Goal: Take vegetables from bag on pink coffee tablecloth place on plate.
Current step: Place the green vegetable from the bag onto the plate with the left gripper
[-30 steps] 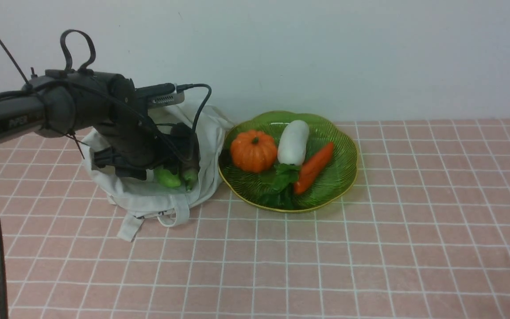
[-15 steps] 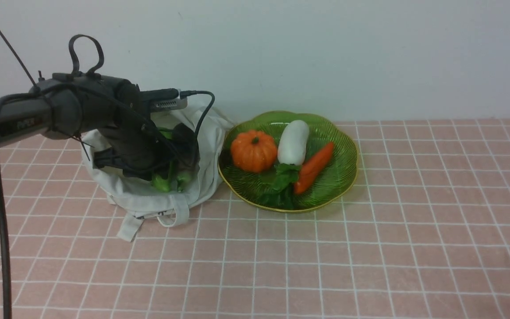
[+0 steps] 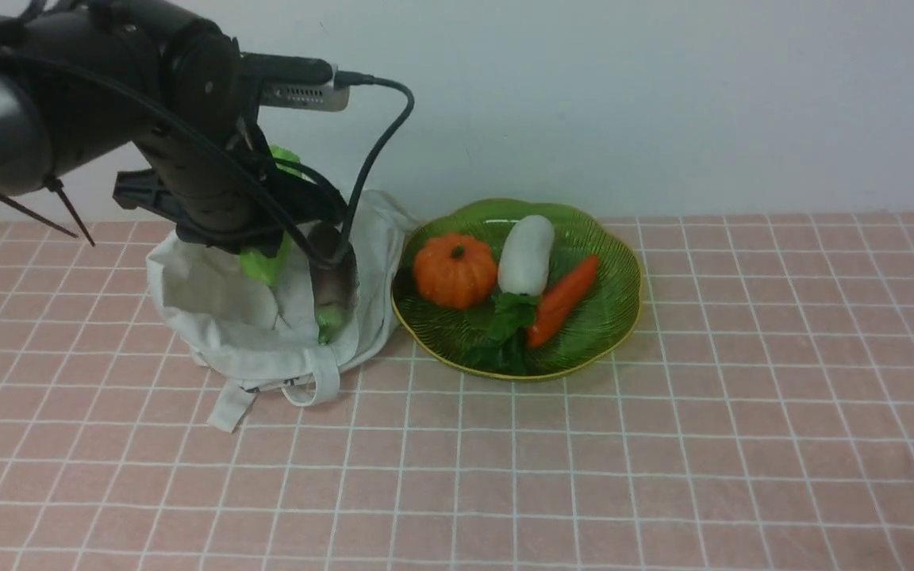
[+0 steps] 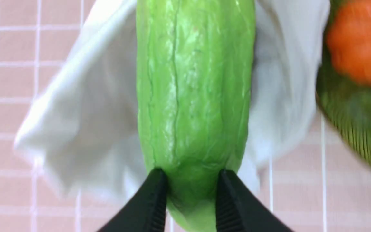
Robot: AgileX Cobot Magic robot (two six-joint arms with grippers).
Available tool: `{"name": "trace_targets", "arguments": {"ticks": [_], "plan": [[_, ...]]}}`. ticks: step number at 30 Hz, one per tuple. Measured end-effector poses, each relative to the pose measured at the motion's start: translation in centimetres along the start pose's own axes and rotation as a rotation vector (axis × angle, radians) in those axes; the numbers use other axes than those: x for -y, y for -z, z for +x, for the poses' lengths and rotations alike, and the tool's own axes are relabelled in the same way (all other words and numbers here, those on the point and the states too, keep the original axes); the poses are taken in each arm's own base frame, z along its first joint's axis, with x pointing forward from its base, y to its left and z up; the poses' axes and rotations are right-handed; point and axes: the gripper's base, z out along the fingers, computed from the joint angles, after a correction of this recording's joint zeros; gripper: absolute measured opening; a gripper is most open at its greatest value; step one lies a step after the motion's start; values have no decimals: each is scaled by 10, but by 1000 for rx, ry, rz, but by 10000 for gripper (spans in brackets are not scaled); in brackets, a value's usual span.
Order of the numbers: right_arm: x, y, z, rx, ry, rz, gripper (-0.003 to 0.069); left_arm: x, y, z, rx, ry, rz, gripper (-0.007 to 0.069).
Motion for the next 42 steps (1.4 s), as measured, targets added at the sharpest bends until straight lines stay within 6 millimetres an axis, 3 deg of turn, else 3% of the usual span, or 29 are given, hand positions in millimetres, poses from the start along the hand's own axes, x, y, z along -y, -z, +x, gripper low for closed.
{"name": "trace_targets", "arguments": {"ticks": [5,9,10,11,16,20,27,33,37,39,42], "plan": [[0,0,0,0,0,0,-16,34,28,19,-45,-139,26,183],[0,0,0,0,0,0,-16,71,29,21,54,-218,115,183],[0,0,0,0,0,0,-16,72,28,22,52,-222,116,183],[0,0,0,0,0,0,-16,88,22,20,108,-234,164,183],[0,0,0,0,0,0,-16,113,1,3,174,-211,217,183],[0,0,0,0,0,0,-16,137,-38,-20,200,-234,199,183],[0,0,0,0,0,0,-16,153,-82,-22,155,-249,176,183],[0,0,0,0,0,0,-16,155,-91,-19,137,-218,171,202],[0,0,0,0,0,0,-16,154,-91,-19,130,-192,168,281],[0,0,0,0,0,0,-16,152,-91,-17,97,-180,147,378],[0,0,0,0,0,0,-16,147,-86,-15,63,-183,112,451]]}}
